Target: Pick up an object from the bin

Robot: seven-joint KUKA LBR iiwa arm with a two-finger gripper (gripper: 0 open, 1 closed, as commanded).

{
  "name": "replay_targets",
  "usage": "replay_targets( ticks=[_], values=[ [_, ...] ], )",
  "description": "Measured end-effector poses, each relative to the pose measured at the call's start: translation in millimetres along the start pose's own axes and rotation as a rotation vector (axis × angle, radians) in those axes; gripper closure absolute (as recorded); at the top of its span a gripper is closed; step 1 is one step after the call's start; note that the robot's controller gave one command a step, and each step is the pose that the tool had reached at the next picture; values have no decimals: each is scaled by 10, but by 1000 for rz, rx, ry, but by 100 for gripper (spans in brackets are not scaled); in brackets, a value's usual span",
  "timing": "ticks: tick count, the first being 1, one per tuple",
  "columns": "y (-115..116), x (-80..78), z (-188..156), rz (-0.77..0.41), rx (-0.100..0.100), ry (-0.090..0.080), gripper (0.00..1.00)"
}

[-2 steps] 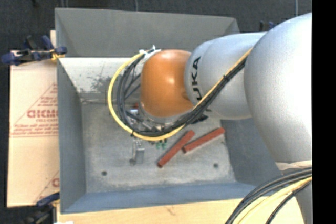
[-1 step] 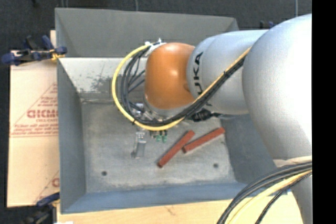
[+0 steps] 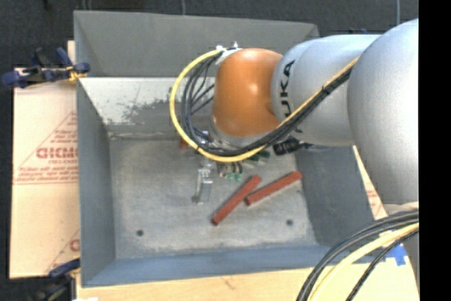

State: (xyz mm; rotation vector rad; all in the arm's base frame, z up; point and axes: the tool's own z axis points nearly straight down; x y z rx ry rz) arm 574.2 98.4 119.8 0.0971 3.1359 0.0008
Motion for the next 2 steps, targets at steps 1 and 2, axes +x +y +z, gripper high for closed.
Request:
replay_targets(
  ticks=[1, 2],
  values=[
    [-228, 301, 218, -201, 1, -3, 0],
    [-338, 443, 308, -255, 1, 9, 0]
  ],
)
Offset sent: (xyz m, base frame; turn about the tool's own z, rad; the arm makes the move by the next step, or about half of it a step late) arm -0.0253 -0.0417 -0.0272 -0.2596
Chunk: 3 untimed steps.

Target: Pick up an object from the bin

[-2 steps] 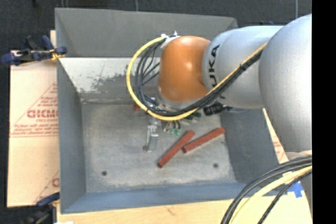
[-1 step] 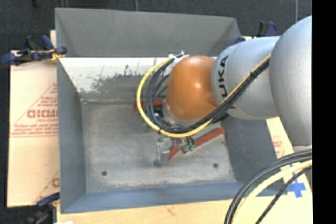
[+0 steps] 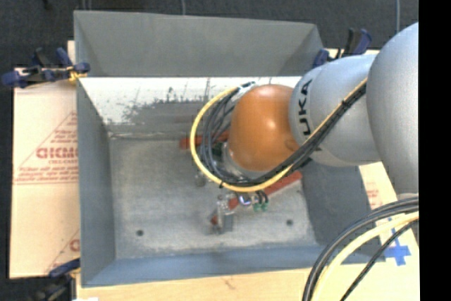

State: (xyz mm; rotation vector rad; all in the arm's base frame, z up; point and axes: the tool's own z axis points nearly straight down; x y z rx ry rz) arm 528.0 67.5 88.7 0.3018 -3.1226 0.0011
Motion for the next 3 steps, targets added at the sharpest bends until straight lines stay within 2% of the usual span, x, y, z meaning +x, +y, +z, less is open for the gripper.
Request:
replay_targets(
  ticks=[1, 2, 3],
  values=[
    [-659, -322, -78, -23, -1, -8, 100],
    [-659, -321, -78, -21, -1, -7, 0],
    [-659, -321, -78, -21, -2, -7, 0]
  ],
)
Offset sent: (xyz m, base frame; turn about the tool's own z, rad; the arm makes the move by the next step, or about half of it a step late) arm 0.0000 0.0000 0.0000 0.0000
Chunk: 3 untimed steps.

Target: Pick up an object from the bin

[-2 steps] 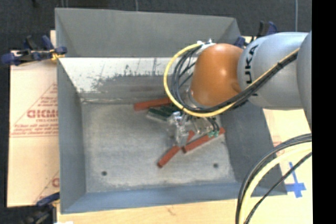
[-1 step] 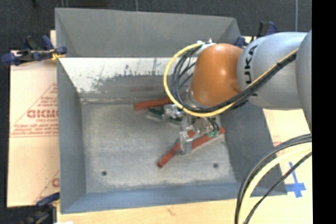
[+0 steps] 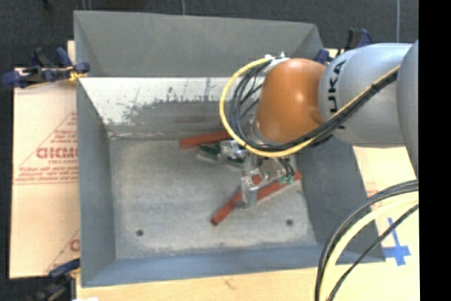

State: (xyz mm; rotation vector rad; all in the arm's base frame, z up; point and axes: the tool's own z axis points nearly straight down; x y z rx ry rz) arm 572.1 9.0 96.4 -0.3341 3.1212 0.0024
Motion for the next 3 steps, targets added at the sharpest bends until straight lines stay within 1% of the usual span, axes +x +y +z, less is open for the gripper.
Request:
replay_targets(
  ticks=[1, 2, 3],
  values=[
    [210, 541, 258, -356, 0, 1, 100],
    [210, 540, 258, -355, 0, 1, 100],
    [78, 443, -1308, -386, 3, -4, 100]
  ],
)
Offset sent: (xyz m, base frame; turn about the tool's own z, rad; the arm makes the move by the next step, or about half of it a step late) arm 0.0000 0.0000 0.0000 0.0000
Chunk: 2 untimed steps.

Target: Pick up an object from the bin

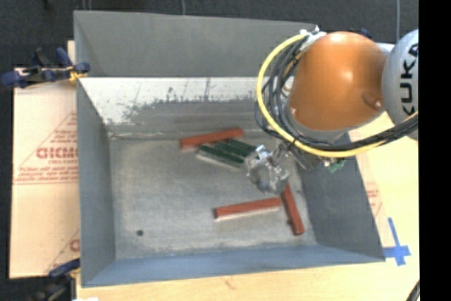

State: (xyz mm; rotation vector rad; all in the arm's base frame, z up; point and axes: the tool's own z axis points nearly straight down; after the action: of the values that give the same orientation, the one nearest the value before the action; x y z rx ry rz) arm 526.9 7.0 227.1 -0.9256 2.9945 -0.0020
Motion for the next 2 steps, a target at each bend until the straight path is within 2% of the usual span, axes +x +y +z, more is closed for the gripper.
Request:
replay_targets(
  ticks=[1, 2],
  values=[
    [7, 7, 13, 2, -3, 3, 100],
    [555, 210, 554, 118, -5, 6, 0]
  ],
)
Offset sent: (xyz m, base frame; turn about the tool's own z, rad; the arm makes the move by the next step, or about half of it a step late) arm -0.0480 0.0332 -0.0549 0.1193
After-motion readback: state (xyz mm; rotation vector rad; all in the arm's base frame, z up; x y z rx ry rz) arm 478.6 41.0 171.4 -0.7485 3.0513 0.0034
